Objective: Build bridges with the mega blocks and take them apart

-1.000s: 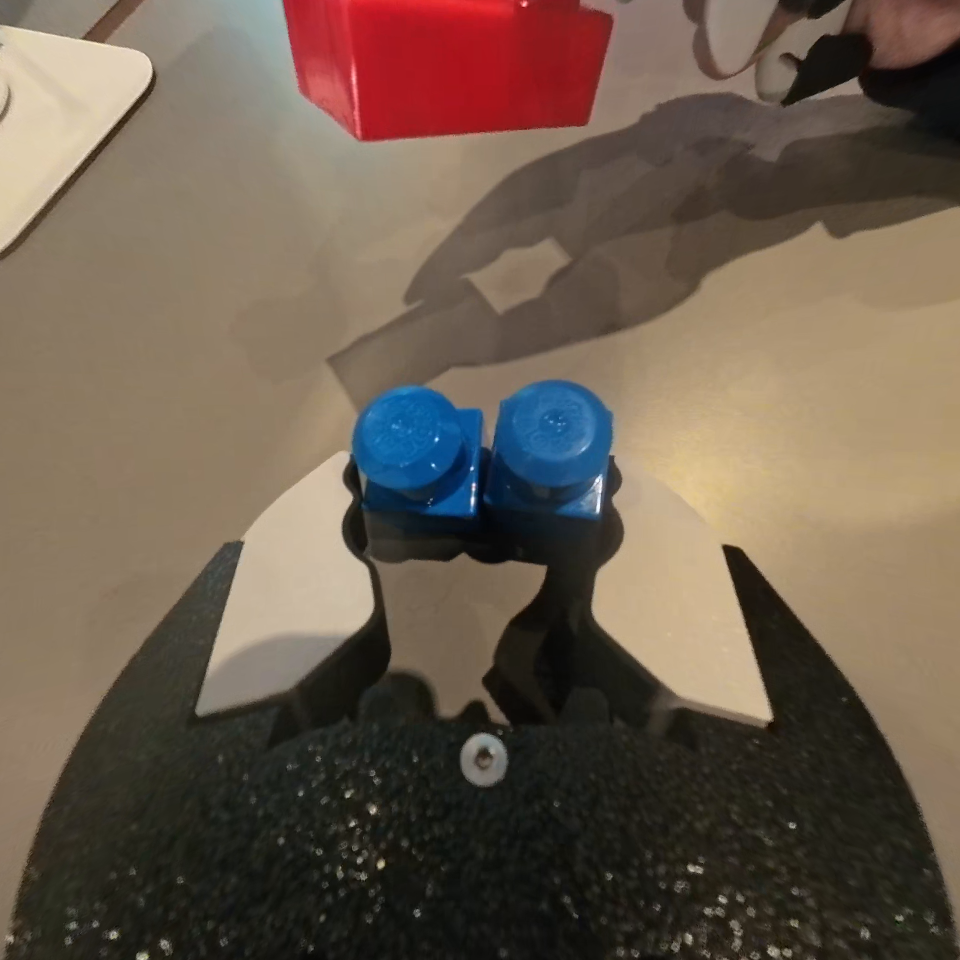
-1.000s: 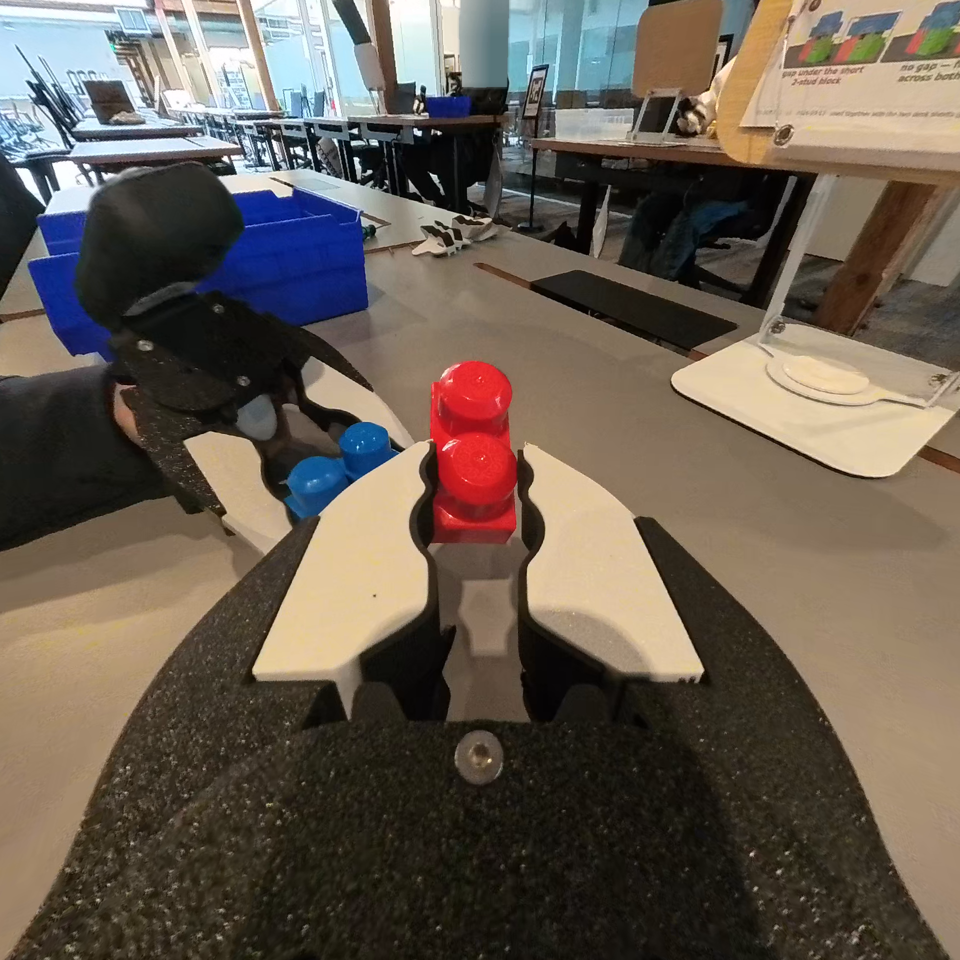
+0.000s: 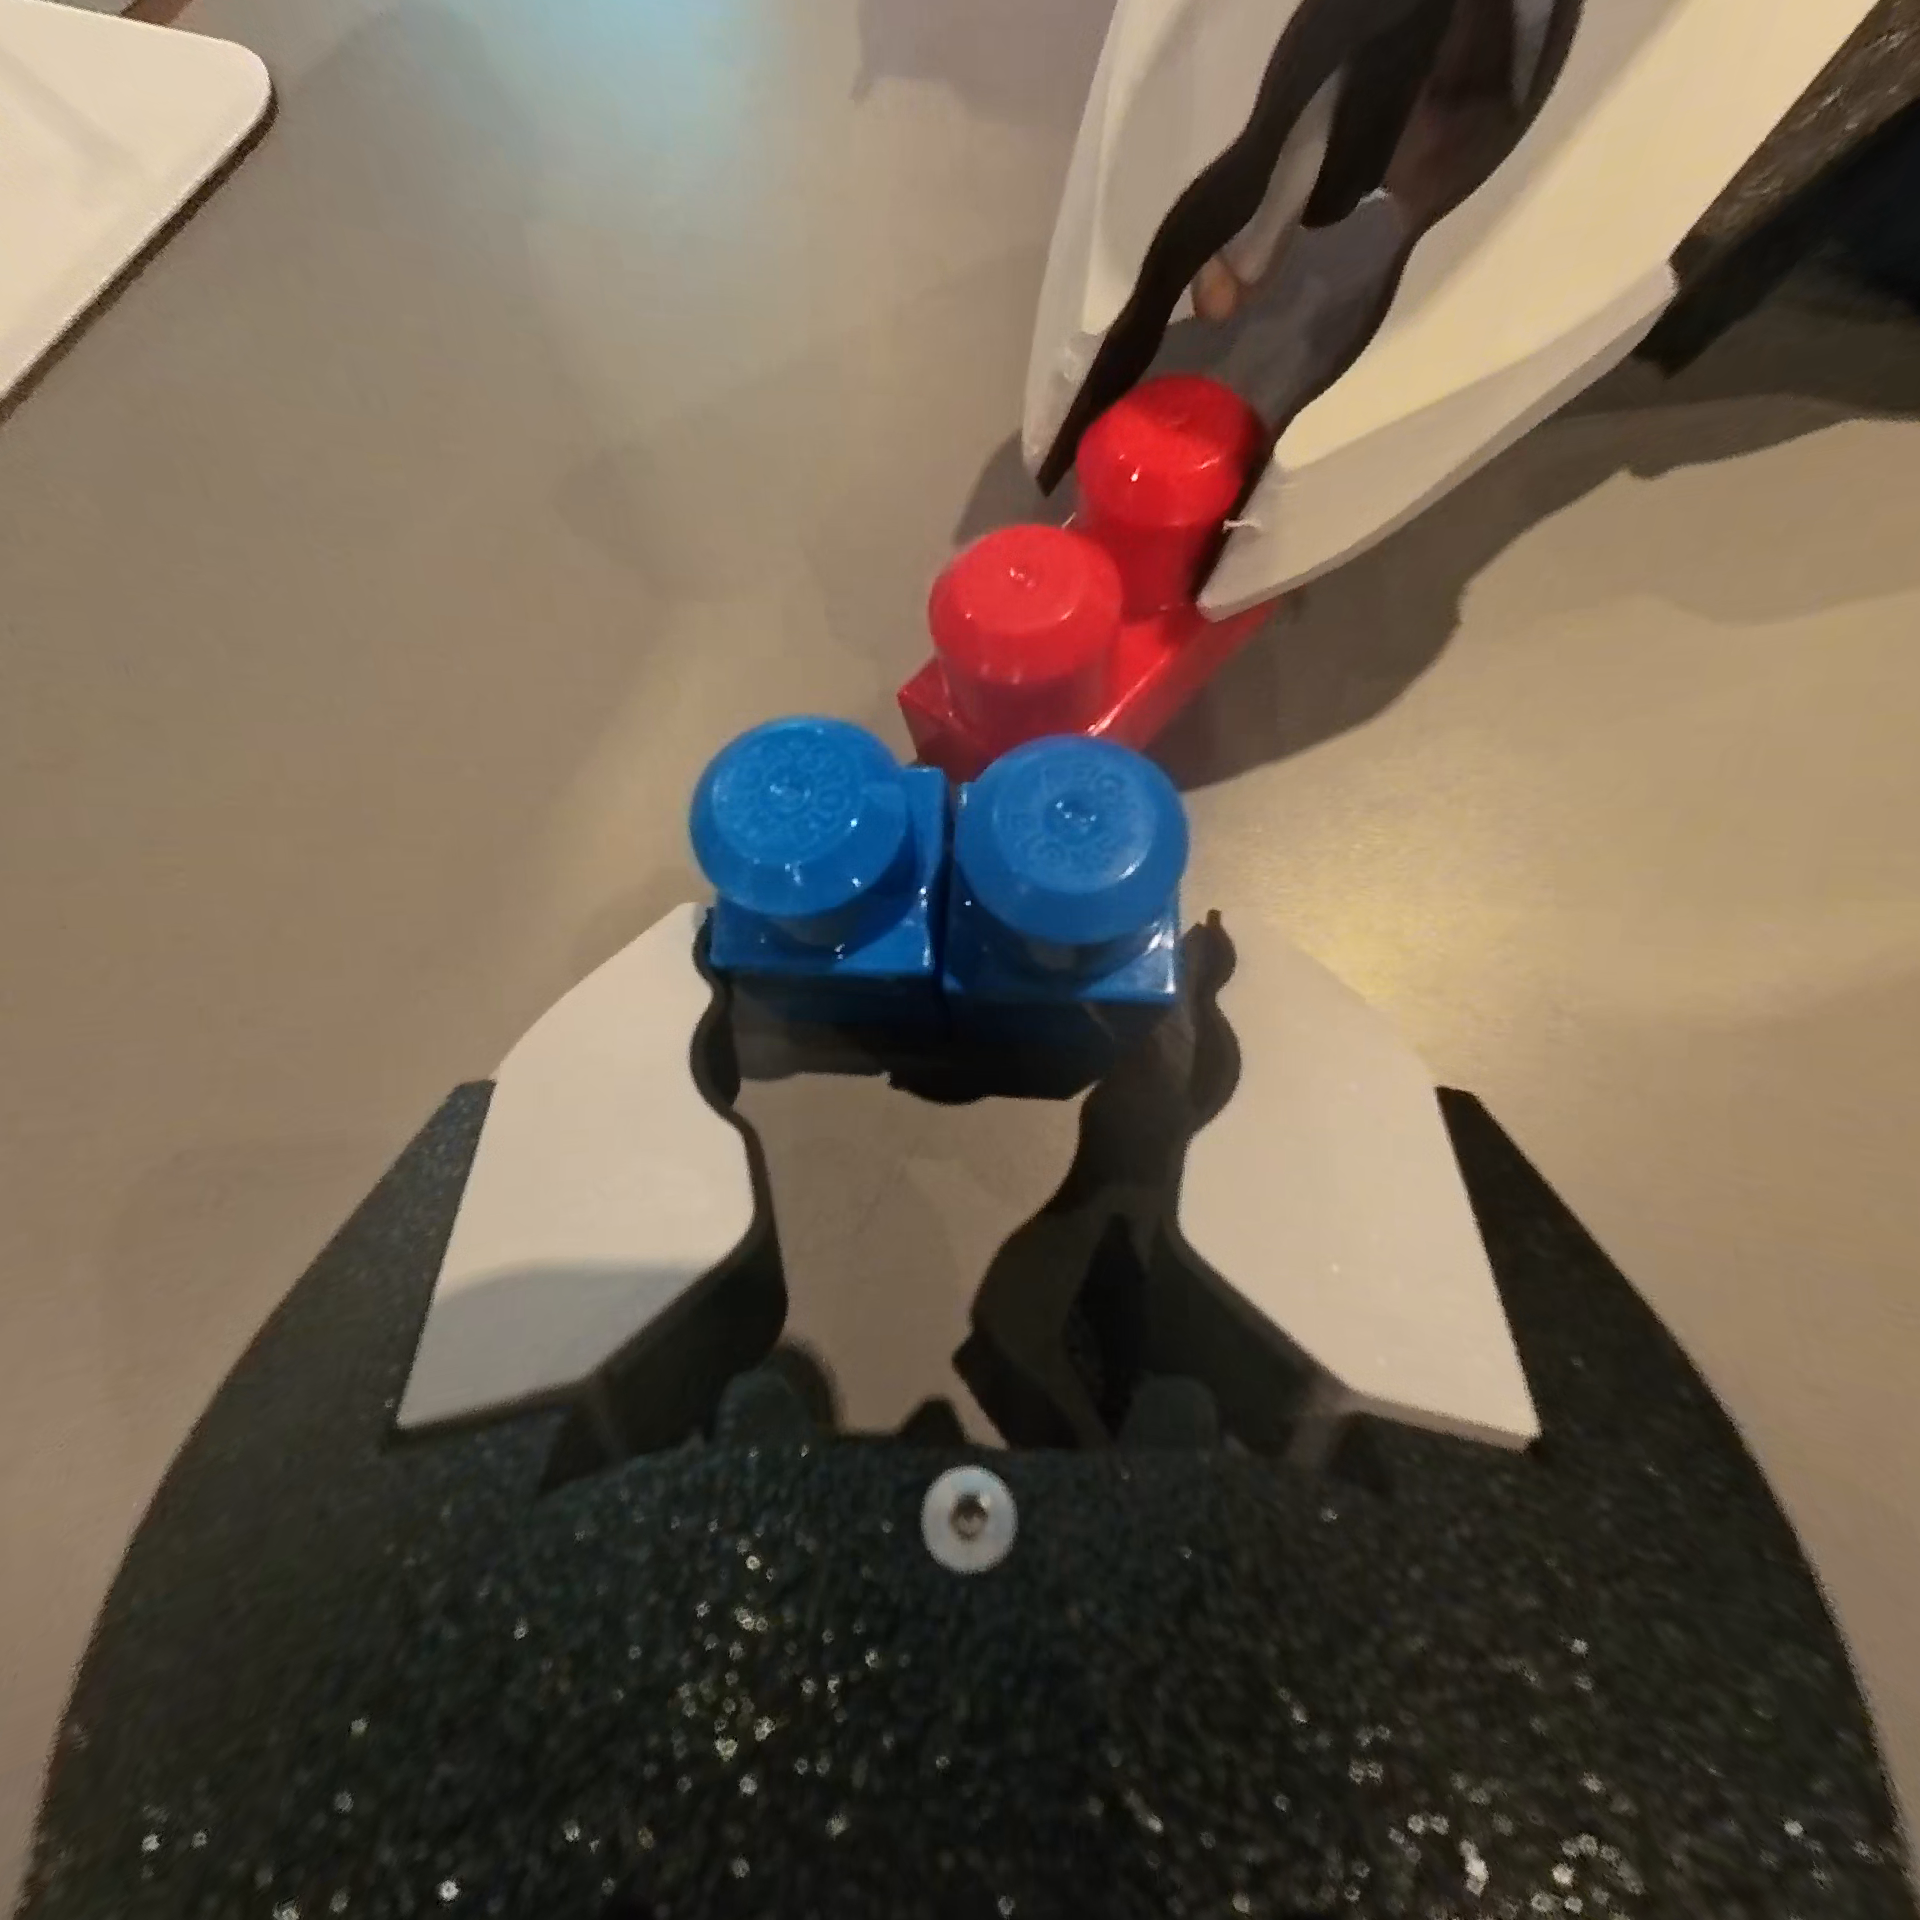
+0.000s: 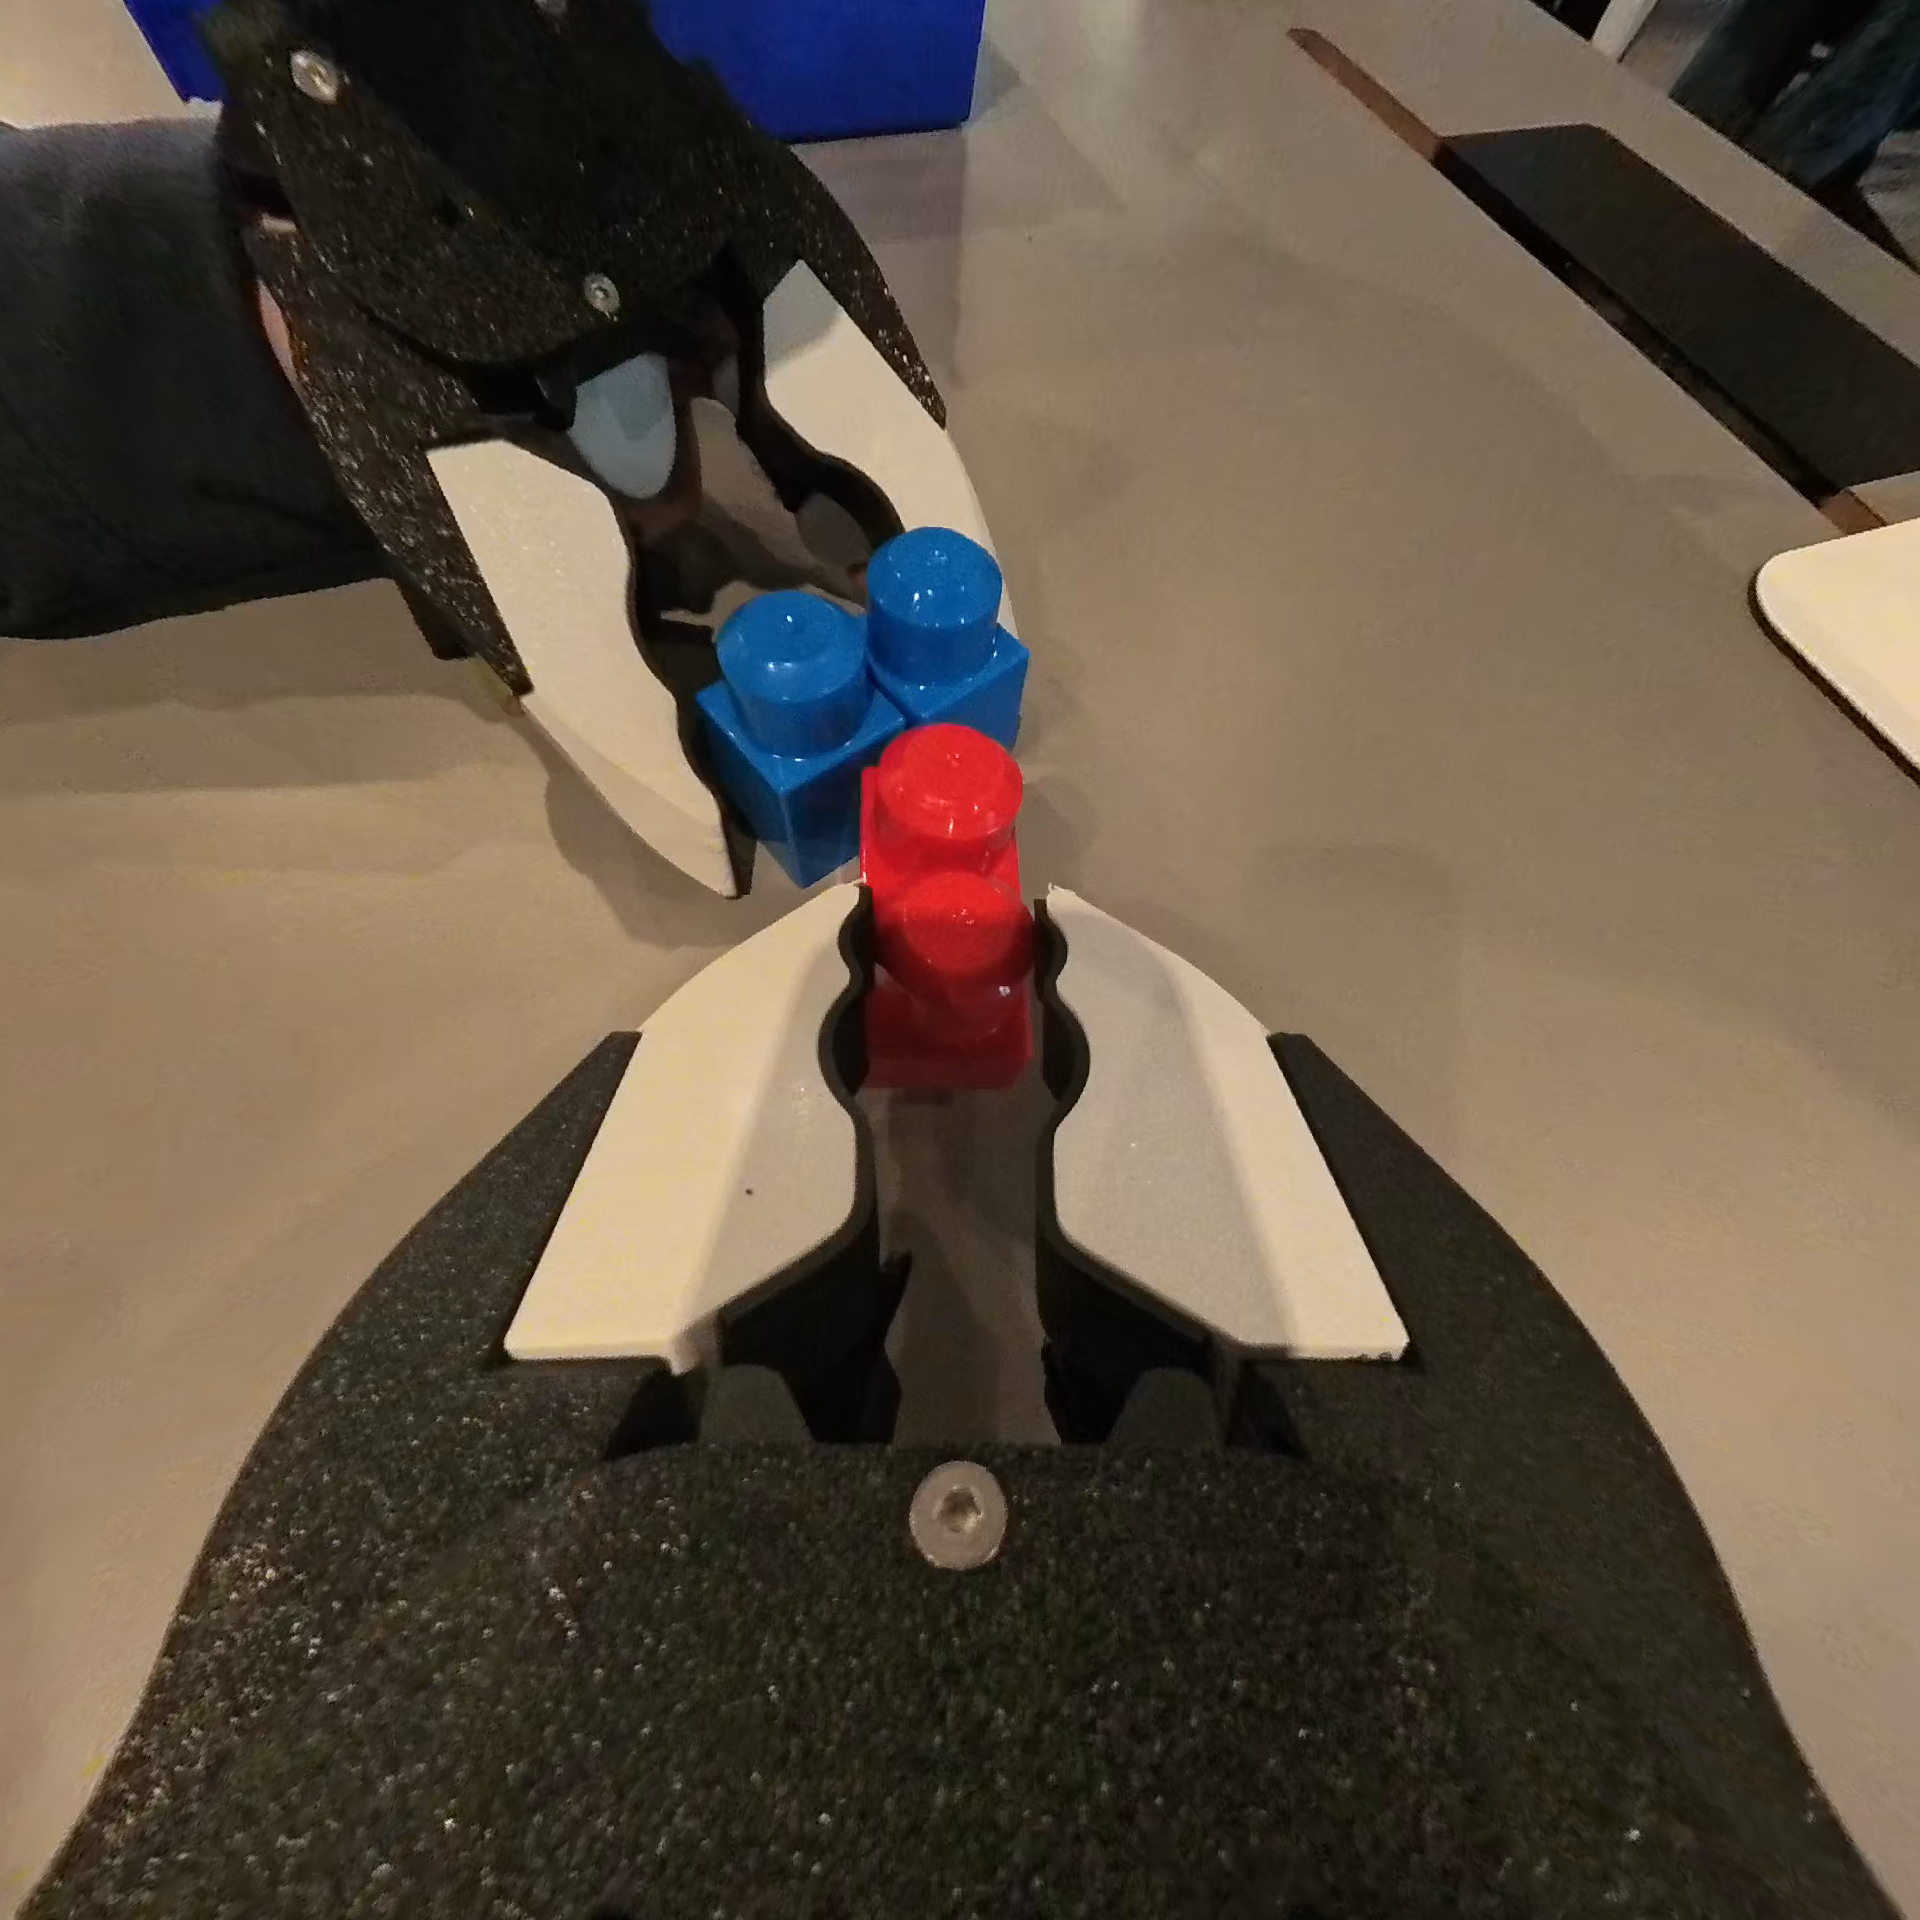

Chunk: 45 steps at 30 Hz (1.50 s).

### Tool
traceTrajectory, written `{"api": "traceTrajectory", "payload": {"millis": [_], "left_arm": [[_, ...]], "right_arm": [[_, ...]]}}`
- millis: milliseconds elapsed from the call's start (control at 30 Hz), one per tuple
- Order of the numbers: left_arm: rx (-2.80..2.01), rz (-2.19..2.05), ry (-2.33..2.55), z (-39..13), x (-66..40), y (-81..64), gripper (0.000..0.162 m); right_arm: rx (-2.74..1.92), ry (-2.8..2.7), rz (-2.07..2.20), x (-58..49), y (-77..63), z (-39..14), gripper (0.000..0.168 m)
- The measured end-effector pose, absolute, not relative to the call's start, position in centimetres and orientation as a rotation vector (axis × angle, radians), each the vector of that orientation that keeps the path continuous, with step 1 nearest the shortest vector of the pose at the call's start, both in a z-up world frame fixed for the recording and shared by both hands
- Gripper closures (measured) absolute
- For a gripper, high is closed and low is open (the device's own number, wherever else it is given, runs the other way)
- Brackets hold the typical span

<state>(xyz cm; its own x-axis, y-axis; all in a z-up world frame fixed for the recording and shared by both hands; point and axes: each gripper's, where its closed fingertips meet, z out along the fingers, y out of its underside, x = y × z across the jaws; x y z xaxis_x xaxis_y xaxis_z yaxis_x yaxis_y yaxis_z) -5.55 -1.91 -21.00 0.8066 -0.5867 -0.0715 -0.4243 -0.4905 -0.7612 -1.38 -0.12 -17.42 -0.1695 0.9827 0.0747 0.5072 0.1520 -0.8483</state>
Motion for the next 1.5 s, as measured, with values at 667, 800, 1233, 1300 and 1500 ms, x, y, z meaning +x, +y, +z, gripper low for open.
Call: {"api": "traceTrajectory", "payload": {"millis": [667,800,1233,1300,1500], "left_arm": [[-2.151,-0.233,0.745,-21.0,-5.6,-1.3,0.080],[-2.151,-0.229,0.742,-21.0,-5.6,-1.2,0.080],[-2.147,-0.144,0.675,-20.8,-5.9,-0.4,0.084],[-2.143,-0.124,0.670,-20.7,-5.6,-0.3,0.084],[-2.137,-0.066,0.611,-20.0,-5.2,0.4,0.084]], "right_arm": [[-1.451,-1.722,0.898,-1.2,1.0,-17.2,0.139],[-1.452,-1.706,0.904,-1.2,1.1,-17.0,0.139],[-1.462,-1.527,0.913,-1.3,2.7,-15.0,0.139],[-1.451,-1.481,0.906,-1.2,3.1,-14.3,0.139],[-1.400,-1.342,0.980,-1.0,3.0,-11.4,0.140]]}}
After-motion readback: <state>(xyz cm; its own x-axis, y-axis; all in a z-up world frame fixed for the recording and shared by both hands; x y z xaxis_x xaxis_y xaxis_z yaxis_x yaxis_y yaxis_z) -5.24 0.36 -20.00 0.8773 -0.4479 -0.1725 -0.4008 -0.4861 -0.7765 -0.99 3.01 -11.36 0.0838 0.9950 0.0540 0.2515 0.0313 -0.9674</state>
